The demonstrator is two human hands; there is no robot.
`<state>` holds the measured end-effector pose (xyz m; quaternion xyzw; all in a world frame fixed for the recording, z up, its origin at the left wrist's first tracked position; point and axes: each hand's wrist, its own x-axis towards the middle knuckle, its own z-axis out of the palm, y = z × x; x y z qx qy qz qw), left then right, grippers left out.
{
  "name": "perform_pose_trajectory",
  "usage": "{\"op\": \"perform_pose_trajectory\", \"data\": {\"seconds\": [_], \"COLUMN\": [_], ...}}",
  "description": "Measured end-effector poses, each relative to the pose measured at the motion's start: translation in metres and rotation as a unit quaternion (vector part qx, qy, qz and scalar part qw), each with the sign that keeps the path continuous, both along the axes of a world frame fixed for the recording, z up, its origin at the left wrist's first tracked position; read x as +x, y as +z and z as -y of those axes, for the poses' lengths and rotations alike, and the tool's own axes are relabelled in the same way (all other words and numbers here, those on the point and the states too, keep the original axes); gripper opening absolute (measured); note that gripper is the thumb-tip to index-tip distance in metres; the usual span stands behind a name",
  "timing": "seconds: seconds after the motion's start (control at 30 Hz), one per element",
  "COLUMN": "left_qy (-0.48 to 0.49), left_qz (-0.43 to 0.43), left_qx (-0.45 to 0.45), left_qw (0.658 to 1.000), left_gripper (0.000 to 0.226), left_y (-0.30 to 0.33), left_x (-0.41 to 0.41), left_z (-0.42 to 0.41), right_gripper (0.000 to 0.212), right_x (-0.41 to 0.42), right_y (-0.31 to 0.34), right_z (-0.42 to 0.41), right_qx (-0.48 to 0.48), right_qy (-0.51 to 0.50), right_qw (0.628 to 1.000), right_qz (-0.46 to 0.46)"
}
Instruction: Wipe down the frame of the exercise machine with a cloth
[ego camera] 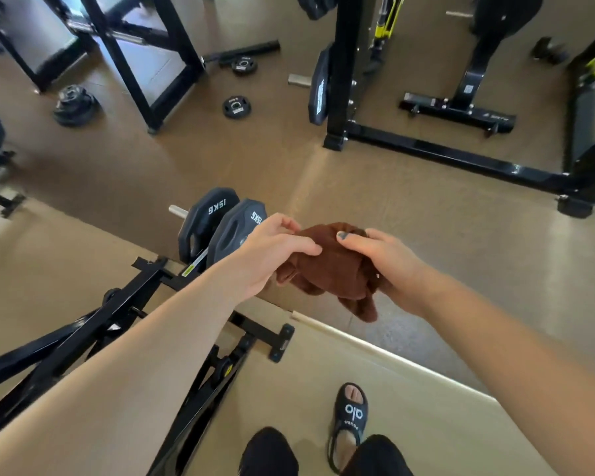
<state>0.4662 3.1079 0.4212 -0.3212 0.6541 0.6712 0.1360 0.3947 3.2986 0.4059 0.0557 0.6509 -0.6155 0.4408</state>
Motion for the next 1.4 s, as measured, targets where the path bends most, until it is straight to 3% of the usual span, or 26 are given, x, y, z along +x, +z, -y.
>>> {"op": "perform_pose_trajectory", "data": {"seconds": [0.13, 0.3, 0.43, 0.57, 0.8, 0.97, 1.13, 1.4], "left_qy": [0.028, -0.016, -0.022, -0.089, -0.074, 0.016, 0.172, 0.252], "left_qz": [-0.011, -0.023, -0.009, 0.020, 0.006, 0.020, -0.003, -0.033], "left_qx": [-0.012, -0.039, -0.059, -0.036, -0.093, -0.098, 0.011, -0.191], "left_qw": [0.999, 0.999, 0.998, 0.995, 0.993, 0.995, 0.985, 0.948], "left_gripper": [0.055, 0.040, 0.036, 0.025, 0.025, 0.054, 0.041, 0.026], "left_y": [0.009, 0.015, 0.012, 0.014, 0.036, 0.045, 0.044, 0.044], "left_x": [-0.047, -0.097, -0.146, -0.204, -0.307, -0.370, -0.427, -0.478], "left_z": [0.000, 0.030, 0.060, 0.095, 0.150, 0.182, 0.204, 0.267], "right_gripper": [0.044, 0.030, 0.025, 0.029, 0.043, 0.038, 0.029, 0.025], "right_x": [-0.059, -0.130, -0.187, -0.254, -0.362, -0.440, -0.517, -0.589], "right_y": [0.021, 0.030, 0.030, 0.033, 0.047, 0.050, 0.052, 0.062], "right_z": [0.006, 0.032, 0.064, 0.100, 0.158, 0.200, 0.247, 0.355], "right_qx": [0.013, 0.065, 0.069, 0.082, 0.073, 0.059, 0.033, 0.064], "right_qy": [0.082, 0.227, 0.232, 0.230, 0.307, 0.320, 0.338, 0.444], "right_qw": [0.996, 0.967, 0.961, 0.953, 0.938, 0.932, 0.920, 0.849], "right_qz": [-0.019, -0.098, -0.138, -0.181, -0.143, -0.160, -0.196, -0.280]}}
